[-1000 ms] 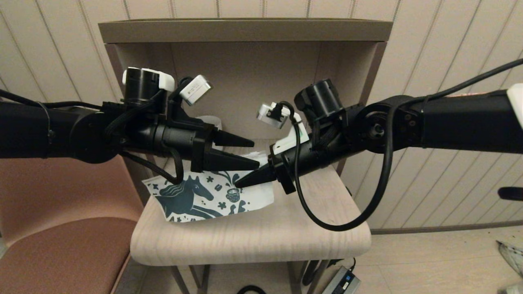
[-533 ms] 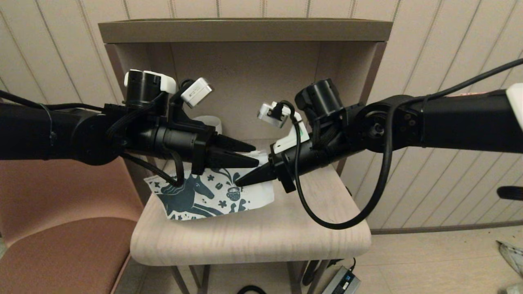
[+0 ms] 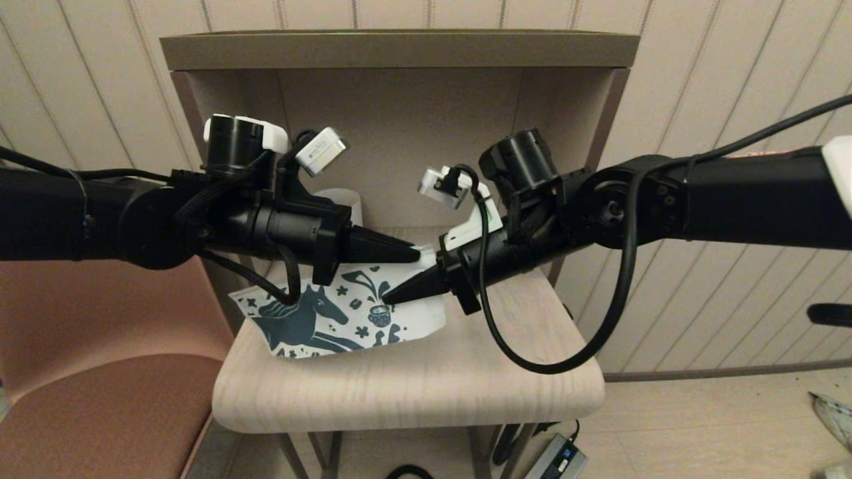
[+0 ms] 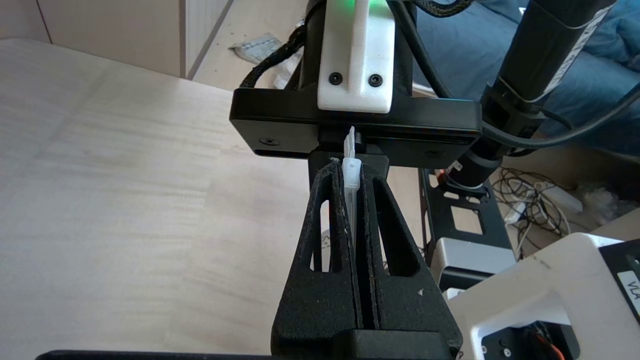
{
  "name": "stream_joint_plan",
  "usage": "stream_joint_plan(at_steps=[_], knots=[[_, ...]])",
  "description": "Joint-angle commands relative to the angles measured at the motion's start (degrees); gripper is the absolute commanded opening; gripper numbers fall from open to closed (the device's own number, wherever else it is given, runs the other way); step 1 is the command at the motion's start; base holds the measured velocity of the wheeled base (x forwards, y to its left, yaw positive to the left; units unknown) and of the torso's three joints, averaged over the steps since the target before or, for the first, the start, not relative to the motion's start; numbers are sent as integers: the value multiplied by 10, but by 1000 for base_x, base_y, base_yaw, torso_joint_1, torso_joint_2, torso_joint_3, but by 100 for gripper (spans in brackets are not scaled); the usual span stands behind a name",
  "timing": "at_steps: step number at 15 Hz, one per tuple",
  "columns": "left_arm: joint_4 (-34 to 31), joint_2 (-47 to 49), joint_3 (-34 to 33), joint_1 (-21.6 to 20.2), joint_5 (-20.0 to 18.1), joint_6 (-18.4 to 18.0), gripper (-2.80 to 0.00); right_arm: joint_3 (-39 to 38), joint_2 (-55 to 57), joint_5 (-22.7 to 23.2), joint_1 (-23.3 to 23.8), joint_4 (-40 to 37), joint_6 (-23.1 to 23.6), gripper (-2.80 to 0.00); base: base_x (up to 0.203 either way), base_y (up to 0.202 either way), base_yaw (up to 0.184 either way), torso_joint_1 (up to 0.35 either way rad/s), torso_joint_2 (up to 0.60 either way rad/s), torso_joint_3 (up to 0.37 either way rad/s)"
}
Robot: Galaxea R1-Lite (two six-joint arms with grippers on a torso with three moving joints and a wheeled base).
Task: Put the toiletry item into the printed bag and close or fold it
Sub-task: Close the strorage bag and place it on the desk
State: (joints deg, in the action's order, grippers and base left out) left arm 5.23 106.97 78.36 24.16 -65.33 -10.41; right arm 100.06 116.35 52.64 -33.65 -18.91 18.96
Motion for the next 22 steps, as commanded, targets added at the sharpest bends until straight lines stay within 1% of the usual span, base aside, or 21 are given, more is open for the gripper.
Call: stream_joint_plan(at_steps=[1, 4, 7, 9, 12, 15, 19, 22], knots=[[0, 2, 0, 0, -3, 0, -280, 0, 3, 3, 0, -1, 1, -280, 0, 0, 0, 0, 0, 0], [0, 5, -1, 0, -2, -5, -280, -3, 0, 4, 6, -1, 1, -280, 0, 0, 0, 0, 0, 0], [1, 12, -1, -2, -1, -13, -280, -18, -19, 6, 27, 0, 2, -280, 0, 0, 0, 0, 0, 0], [1, 12, 0, -4, -1, -14, -280, -39, -38, 8, 42, 2, 5, -280, 0, 0, 0, 0, 0, 0], [1, 13, -1, -5, 0, -15, -280, -49, -56, 10, 56, 3, 6, -280, 0, 0, 0, 0, 0, 0], [0, 16, -1, -14, -1, -30, -280, -62, -69, 12, 60, 4, 8, -280, 0, 0, 0, 0, 0, 0], [0, 17, -1, -15, -1, -31, -280, -76, -81, 12, 60, 8, 9, -280, 0, 0, 0, 0, 0, 0], [0, 21, -1, -15, -1, -39, -280, -87, -83, 14, 57, 33, 10, -280, 0, 0, 0, 0, 0, 0]])
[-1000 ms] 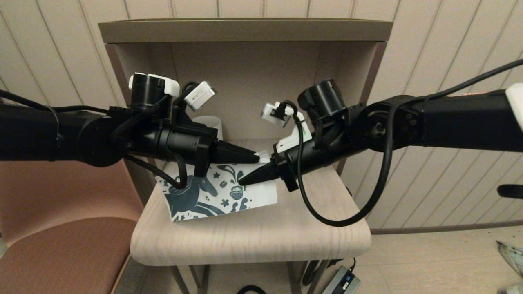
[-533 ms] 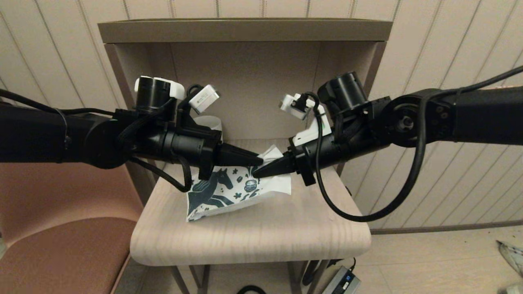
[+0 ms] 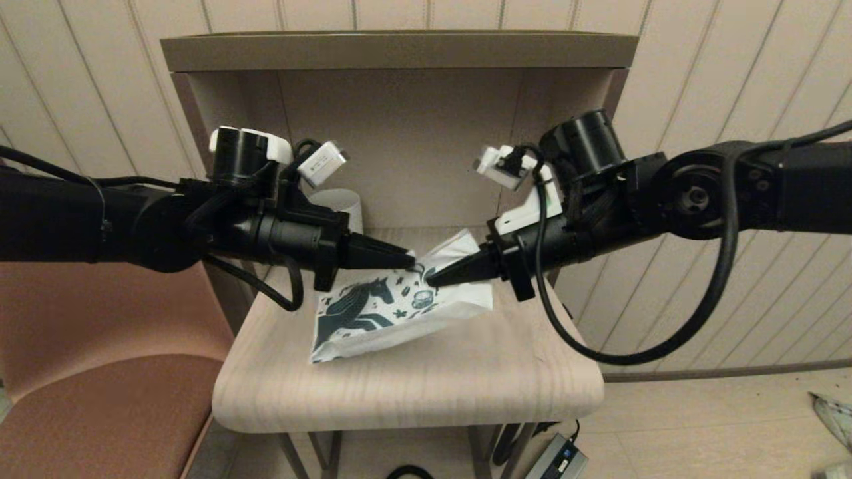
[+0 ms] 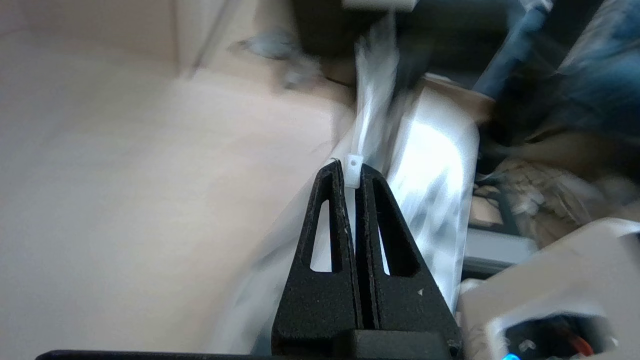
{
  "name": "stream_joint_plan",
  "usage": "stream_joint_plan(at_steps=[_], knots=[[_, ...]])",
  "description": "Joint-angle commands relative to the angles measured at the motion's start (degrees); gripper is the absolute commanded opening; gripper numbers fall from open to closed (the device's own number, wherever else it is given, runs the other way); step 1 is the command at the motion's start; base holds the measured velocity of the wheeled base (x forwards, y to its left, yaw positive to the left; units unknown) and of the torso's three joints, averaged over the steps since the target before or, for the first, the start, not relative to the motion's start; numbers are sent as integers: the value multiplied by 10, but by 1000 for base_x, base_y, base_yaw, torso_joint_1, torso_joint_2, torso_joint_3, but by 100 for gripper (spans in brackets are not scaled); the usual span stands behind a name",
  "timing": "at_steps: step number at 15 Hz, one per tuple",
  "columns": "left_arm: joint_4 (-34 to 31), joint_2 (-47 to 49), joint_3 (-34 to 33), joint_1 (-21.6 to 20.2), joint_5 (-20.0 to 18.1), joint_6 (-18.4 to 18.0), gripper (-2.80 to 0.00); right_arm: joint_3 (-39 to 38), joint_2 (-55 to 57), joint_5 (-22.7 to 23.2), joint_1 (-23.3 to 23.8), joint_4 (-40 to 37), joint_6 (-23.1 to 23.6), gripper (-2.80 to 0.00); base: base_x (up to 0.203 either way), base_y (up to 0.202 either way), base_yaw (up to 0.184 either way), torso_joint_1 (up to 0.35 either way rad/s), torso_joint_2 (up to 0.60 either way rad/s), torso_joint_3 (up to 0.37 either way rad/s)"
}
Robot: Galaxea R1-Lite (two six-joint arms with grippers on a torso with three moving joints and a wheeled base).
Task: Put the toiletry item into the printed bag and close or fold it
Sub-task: Close the strorage bag and place it on the desk
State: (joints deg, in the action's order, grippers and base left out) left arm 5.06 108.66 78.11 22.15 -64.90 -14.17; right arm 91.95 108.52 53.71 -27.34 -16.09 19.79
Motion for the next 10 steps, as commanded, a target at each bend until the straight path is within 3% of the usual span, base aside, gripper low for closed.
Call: stream_joint_plan(at_steps=[1, 10], knots=[[2, 4, 1, 5, -6, -2, -280, -11, -5, 3, -8, 6, 2, -280, 0, 0, 0, 0, 0, 0], [3, 3, 6, 4, -6, -2, -280, -27, 15, -1, -31, 24, 6, -280, 0, 0, 0, 0, 0, 0]])
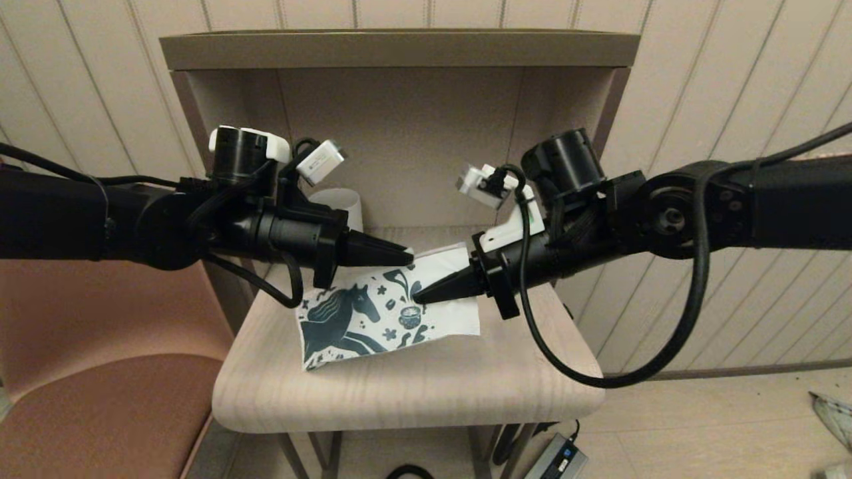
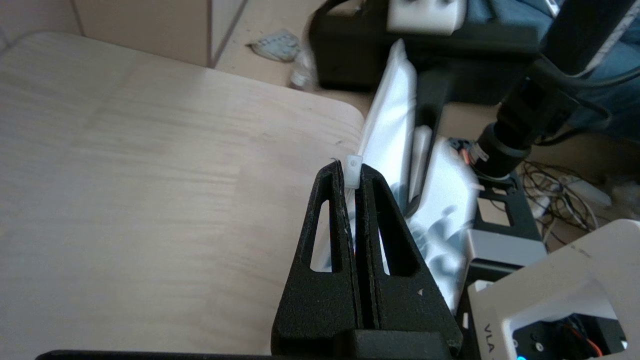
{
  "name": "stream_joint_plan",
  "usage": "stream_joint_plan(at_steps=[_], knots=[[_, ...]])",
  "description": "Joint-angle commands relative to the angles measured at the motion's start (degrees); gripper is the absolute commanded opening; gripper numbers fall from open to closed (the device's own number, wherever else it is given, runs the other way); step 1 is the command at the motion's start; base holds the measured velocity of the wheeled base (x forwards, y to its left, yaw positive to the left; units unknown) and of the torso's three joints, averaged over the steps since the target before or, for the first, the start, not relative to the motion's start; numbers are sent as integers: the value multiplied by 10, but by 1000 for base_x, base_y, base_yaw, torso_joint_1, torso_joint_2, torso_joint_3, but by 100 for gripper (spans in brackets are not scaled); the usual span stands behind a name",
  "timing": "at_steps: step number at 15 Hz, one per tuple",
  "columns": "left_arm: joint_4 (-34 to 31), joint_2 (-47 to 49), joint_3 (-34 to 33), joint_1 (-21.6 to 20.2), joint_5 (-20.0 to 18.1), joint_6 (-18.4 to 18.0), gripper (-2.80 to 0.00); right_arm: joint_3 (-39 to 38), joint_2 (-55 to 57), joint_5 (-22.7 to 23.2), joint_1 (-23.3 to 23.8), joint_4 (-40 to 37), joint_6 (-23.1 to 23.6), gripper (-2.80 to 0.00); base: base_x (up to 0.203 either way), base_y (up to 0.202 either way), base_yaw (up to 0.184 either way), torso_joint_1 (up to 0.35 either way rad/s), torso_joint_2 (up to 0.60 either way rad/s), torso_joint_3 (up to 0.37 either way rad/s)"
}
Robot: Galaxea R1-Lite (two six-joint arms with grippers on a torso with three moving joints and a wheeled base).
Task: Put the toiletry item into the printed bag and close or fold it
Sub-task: Close the strorage bag and place it on the desk
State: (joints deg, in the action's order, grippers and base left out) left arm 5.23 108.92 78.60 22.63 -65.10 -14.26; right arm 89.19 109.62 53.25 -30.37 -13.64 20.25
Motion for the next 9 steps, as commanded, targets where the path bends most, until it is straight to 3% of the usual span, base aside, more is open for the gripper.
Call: stream_joint_plan(at_steps=[1, 5, 9], knots=[[1, 0, 0, 0, -4, -1, -280, 2, 4, 4, 0, -1, 1, -280, 0, 0, 0, 0, 0, 0], [0, 2, -1, -2, -1, -3, -280, 3, -1, -1, 7, -1, 1, -280, 0, 0, 0, 0, 0, 0], [1, 3, 15, -42, 21, 0, -280, 8, 2, -46, 51, -2, -5, -280, 0, 0, 0, 0, 0, 0]])
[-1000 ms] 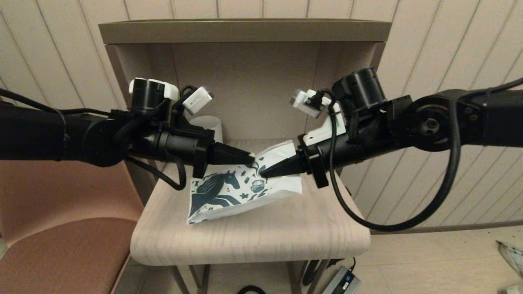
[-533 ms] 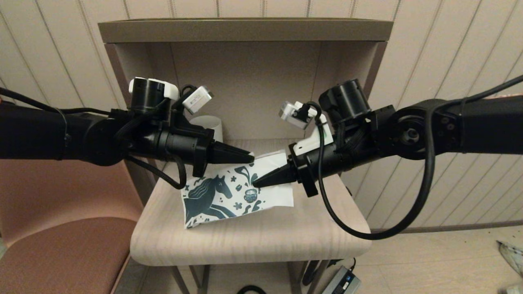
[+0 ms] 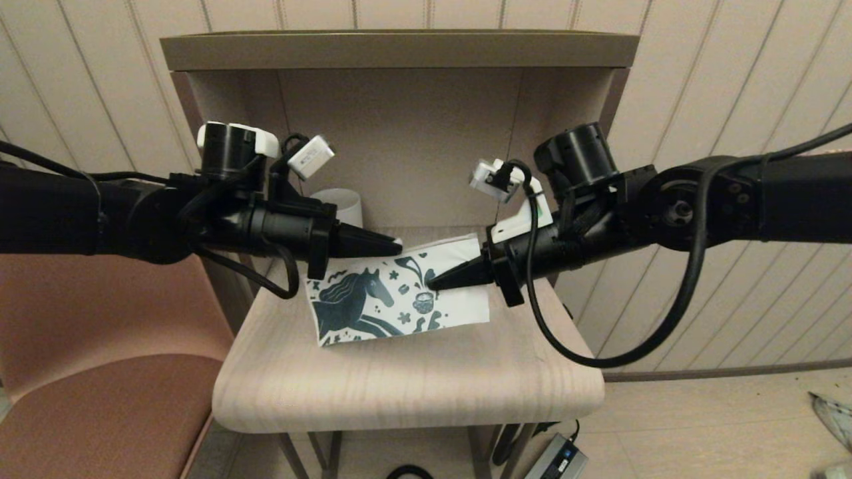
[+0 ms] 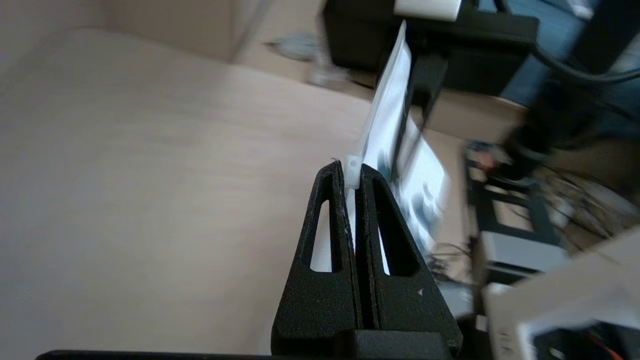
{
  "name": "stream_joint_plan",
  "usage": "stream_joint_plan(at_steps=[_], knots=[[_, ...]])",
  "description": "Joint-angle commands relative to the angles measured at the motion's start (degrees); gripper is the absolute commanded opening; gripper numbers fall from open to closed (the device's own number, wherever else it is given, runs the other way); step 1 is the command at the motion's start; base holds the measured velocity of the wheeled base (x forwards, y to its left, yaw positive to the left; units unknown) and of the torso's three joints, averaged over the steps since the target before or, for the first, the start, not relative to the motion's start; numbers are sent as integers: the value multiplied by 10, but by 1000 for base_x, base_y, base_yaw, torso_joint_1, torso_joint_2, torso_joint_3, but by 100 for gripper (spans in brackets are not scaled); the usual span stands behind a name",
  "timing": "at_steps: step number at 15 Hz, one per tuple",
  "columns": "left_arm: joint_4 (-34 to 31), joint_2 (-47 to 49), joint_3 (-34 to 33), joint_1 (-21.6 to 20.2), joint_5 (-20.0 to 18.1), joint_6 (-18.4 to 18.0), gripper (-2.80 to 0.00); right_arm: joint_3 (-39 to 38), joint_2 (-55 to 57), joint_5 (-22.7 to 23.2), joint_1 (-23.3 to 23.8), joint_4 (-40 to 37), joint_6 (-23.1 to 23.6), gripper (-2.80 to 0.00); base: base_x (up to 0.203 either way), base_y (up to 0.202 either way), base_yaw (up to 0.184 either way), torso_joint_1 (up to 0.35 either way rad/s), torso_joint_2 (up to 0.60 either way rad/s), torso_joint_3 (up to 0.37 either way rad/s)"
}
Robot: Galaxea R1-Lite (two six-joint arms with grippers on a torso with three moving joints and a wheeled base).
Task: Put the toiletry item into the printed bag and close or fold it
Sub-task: Close the strorage bag and place it on the desk
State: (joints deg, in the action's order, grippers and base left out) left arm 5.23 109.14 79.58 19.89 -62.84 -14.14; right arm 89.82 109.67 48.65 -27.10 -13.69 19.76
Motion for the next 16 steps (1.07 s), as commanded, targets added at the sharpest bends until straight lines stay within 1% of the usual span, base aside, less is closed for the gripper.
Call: stream_joint_plan(at_steps=[1, 5, 6, 7, 8, 9, 12, 16], knots=[[1, 1, 8, -20, 0, -2, -280, 4, 2, 0, 25, -1, 0, -280, 0, 0, 0, 0, 0, 0], [1, 19, 21, -35, 9, -3, -280, 6, 24, 0, 46, 0, -1, -280, 0, 0, 0, 0, 0, 0], [1, 21, 19, -35, 14, -4, -280, 7, 28, -1, 46, 2, 1, 0, 0, 0, 0, 0, 0, 0], [1, 25, 19, -35, 17, -4, -280, 8, 32, -3, 47, 5, 0, 0, 0, 0, 0, 0, 0, 0], [1, 26, 20, -35, 19, -4, -221, 10, 35, -3, 49, 8, 0, 0, 0, 0, 0, 0, 0, 0], [1, 30, 20, -35, 19, -4, 0, 15, 40, -4, 54, 8, -1, 0, 0, 0, 0, 0, 0, 0], [0, 43, 29, -35, 19, -4, 0, 17, 47, -5, 71, 9, 0, 0, 0, 0, 0, 0, 0, 0], [0, 41, 29, -35, 19, -4, 0, 27, 53, -7, 107, 10, 0, 0, 0, 0, 0, 0, 0, 0]])
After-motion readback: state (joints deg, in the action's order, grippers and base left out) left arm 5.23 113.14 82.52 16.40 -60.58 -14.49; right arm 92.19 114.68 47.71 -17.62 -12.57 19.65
